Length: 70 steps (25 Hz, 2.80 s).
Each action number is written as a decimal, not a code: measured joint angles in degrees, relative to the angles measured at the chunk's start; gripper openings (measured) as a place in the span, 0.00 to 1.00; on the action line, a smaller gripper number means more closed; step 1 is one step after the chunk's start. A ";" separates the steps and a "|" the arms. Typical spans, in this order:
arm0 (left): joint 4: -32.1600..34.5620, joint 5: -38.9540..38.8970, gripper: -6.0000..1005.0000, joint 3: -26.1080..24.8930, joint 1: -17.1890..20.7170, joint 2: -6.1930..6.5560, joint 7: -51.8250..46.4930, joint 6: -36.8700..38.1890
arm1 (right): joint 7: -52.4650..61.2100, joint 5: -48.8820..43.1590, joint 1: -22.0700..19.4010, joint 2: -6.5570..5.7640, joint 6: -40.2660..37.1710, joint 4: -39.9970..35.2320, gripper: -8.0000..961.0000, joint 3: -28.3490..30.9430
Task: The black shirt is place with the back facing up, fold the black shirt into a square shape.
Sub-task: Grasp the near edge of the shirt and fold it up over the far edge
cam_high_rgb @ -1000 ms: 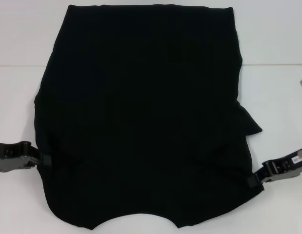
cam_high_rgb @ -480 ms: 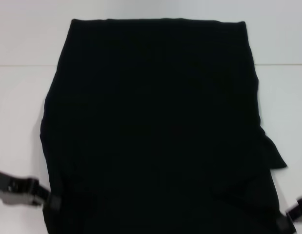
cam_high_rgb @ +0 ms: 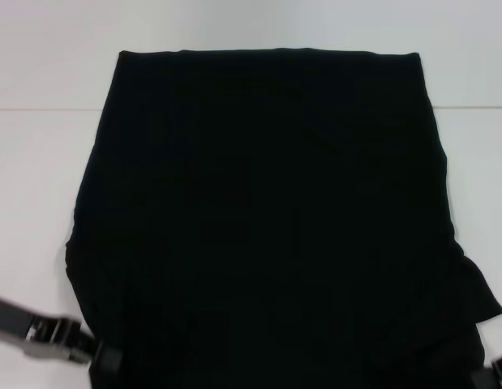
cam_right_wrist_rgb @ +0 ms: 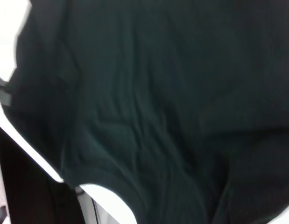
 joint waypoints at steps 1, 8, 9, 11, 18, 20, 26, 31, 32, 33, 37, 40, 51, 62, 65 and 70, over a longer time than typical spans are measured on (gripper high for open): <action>-0.24 -0.43 0.06 -0.32 -0.68 0.23 -0.23 -0.61 | -0.49 0.18 0.85 -0.32 0.36 0.59 0.04 0.78; -1.69 -1.55 0.06 -1.05 -5.28 1.49 -4.54 -6.45 | -1.04 1.55 5.31 -2.94 3.37 1.89 0.04 3.98; -2.09 -1.56 0.06 -1.04 -6.11 1.71 -5.17 -7.50 | -1.04 1.95 5.82 -3.44 3.64 1.92 0.04 4.19; -2.67 -1.57 0.06 -0.94 -7.52 2.10 -6.11 -9.06 | -1.04 2.56 6.86 -4.49 4.27 1.96 0.04 4.56; -3.13 -1.63 0.06 -0.71 -11.85 3.37 -9.15 -14.20 | -0.98 2.80 9.38 -7.45 6.64 1.97 0.04 6.21; -3.26 -1.63 0.06 -0.72 -13.00 3.87 -10.37 -16.18 | -0.68 3.10 9.94 -8.08 7.86 1.95 0.04 6.42; -3.38 -1.63 0.07 -0.62 -15.16 4.43 -12.67 -20.99 | -0.30 5.28 11.48 -8.71 12.69 1.48 0.04 6.85; -3.48 -1.93 0.07 -0.62 -15.85 4.25 -13.96 -26.01 | 0.23 5.59 12.52 -8.36 18.57 1.46 0.04 7.07; -3.48 -2.14 0.07 -0.65 -15.88 4.18 -14.10 -26.98 | 0.41 5.60 12.66 -8.24 20.02 1.46 0.04 7.09; -3.48 -2.46 0.07 -0.73 -15.88 4.11 -14.17 -28.23 | 0.56 5.73 12.72 -8.12 21.48 1.46 0.04 7.12; -3.52 -3.79 0.07 -0.81 -15.78 3.88 -15.06 -33.15 | 0.69 7.80 12.82 -7.85 26.46 1.69 0.04 6.88; -3.52 -4.29 0.07 -0.77 -15.79 3.85 -15.38 -35.23 | 0.39 10.05 13.28 -7.67 29.54 1.83 0.04 6.43; -4.30 -6.77 0.07 -0.71 -15.32 3.05 -15.19 -43.09 | 0.22 10.34 14.58 -3.95 43.11 2.70 0.04 1.87; -6.33 -14.09 0.07 -0.32 -15.41 0.97 -11.72 -56.35 | -0.31 10.67 14.22 0.30 61.03 5.50 0.04 -0.79; -6.71 -14.22 0.07 0.31 -15.78 0.36 -11.17 -60.57 | -0.32 10.71 14.26 0.50 63.77 6.57 0.05 -0.85; -6.73 -14.25 0.07 3.41 -15.66 -0.06 -11.12 -64.81 | -1.02 10.73 14.80 0.76 68.40 10.12 0.05 -1.99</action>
